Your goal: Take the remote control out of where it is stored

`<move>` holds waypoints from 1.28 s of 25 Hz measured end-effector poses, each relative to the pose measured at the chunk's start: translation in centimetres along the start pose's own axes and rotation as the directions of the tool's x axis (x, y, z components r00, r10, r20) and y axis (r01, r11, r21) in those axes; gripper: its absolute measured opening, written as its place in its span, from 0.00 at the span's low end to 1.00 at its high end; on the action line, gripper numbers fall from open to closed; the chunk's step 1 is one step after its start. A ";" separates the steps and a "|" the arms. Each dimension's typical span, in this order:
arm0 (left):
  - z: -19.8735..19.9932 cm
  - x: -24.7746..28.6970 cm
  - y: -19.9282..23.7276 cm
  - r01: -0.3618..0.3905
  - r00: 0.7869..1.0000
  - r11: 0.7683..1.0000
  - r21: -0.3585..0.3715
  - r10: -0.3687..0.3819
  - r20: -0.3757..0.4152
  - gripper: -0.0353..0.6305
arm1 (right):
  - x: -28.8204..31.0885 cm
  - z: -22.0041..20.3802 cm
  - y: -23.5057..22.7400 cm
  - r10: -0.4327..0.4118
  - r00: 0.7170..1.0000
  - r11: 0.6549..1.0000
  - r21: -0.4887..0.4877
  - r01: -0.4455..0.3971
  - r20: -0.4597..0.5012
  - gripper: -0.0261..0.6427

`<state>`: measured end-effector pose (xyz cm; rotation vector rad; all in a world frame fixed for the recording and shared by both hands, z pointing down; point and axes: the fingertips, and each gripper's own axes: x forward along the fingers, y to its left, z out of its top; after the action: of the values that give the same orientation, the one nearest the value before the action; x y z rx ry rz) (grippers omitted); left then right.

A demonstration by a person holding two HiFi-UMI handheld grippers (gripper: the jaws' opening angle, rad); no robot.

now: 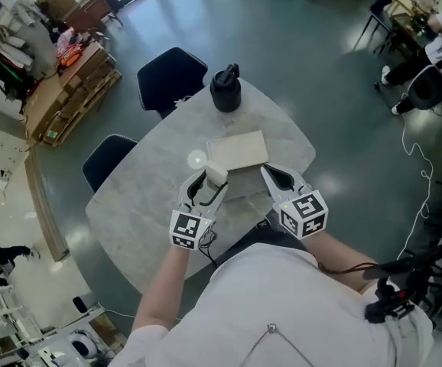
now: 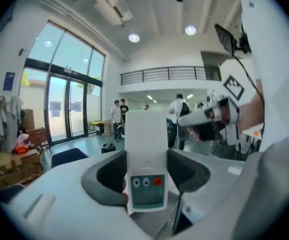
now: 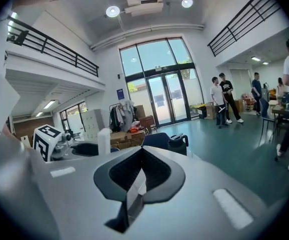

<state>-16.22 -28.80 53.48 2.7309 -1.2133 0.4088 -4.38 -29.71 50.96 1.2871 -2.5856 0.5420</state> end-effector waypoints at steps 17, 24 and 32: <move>4.3 -12.9 2.9 -0.175 0.924 0.944 -0.278 0.255 0.286 0.44 | 4.0 2.8 9.7 0.238 0.971 0.965 -0.116 -0.236 0.005 0.07; 4.6 -13.1 2.5 -0.177 0.917 0.941 -0.288 0.264 0.298 0.44 | 4.3 2.7 10.5 0.254 0.967 0.958 -0.134 -0.253 -0.015 0.07; 4.3 -12.8 2.5 -0.170 0.913 0.938 -0.303 0.266 0.309 0.44 | 4.0 2.5 10.9 0.259 0.966 0.950 -0.176 -0.258 -0.017 0.07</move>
<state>-25.46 -22.29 45.61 2.5011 -1.5386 -0.2228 -15.50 -27.60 47.50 0.9026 -2.7537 0.3394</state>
